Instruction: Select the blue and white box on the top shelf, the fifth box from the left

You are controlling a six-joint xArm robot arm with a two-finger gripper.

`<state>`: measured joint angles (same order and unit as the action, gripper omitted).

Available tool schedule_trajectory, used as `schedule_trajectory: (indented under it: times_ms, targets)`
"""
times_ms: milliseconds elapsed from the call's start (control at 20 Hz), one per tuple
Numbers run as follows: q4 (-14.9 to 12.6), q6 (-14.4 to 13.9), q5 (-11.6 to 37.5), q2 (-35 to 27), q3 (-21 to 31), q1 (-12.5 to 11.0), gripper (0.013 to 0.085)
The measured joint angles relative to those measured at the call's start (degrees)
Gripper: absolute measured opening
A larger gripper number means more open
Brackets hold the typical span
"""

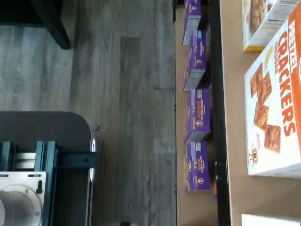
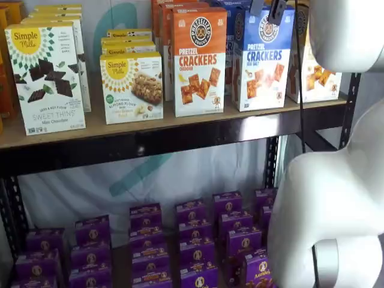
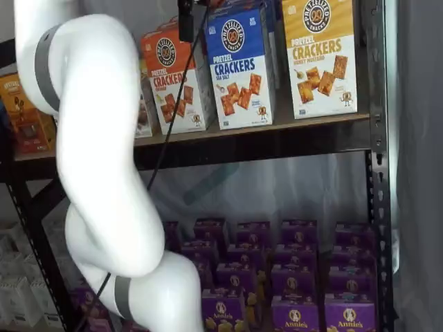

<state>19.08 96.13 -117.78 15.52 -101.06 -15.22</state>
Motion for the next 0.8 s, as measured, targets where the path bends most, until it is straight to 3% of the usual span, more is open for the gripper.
schedule_trajectory:
  times_ms: [350,500,650,800]
  targets:
    - [-0.2,1.1,0.8,-0.6,-0.7,-1.1,0.0850]
    - [2.1,1.4,2.5,0.0,0.1,-2.5,0.0850]
    - [5.3,1.6,8.9,2.8,4.0,-3.8,0.0850]
    - [7.1,1.7,20.2,7.4,10.6,-3.7,0.0850]
